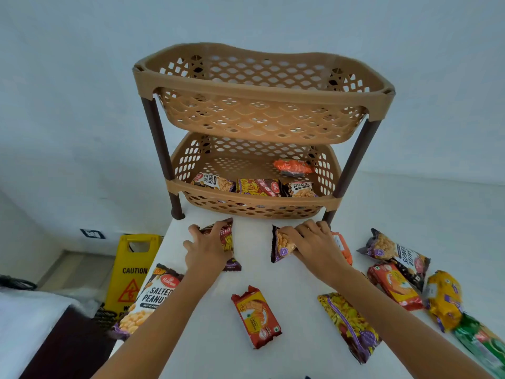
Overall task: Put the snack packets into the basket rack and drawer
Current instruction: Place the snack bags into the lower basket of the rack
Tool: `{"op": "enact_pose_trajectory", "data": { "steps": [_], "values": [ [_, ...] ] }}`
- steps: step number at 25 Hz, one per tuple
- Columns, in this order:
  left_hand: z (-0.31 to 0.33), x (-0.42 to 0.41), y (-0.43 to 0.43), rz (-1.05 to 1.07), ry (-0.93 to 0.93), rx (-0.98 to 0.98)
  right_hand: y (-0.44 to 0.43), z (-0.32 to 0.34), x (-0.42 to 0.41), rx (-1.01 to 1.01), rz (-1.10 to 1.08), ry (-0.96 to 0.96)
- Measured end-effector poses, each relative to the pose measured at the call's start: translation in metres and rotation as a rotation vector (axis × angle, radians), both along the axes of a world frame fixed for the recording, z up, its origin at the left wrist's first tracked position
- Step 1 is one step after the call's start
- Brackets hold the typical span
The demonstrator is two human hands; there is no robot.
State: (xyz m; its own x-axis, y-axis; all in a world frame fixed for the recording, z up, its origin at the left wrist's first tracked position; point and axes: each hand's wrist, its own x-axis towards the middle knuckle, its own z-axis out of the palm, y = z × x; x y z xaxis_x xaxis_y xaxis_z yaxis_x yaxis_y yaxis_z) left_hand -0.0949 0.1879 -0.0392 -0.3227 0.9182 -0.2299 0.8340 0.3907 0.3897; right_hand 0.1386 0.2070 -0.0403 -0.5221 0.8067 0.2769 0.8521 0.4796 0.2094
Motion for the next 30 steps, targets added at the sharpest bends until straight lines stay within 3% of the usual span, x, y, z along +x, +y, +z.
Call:
{"op": "enact_pose_trajectory", "data": {
  "steps": [6,11,14,17,21,23,26,30],
  "values": [
    [0.022,-0.008,-0.019,-0.102,-0.101,0.133,-0.012,0.023,0.001,0.171,0.126,0.15],
    [0.08,-0.012,-0.023,-0.223,-0.179,0.351,-0.001,0.062,-0.012,0.26,0.123,0.297],
    [0.115,-0.023,-0.001,-0.313,-0.315,0.391,0.03,0.082,-0.027,0.254,0.1,0.379],
    [0.129,-0.028,0.045,-0.28,-0.337,0.43,0.075,0.096,-0.043,0.162,-0.002,0.369],
    [0.114,-0.031,0.127,-0.216,-0.166,0.536,0.136,0.099,-0.067,0.028,-0.126,0.301],
    [0.098,-0.034,0.166,-0.218,-0.116,0.55,0.164,0.091,-0.079,-0.096,-0.154,0.36],
    [0.068,-0.041,0.217,-0.174,-0.042,0.429,0.197,0.074,-0.096,-0.28,-0.209,0.458],
    [0.036,-0.053,0.258,-0.214,0.109,0.269,0.231,0.048,-0.111,-0.34,-0.17,0.38]
  ]
}}
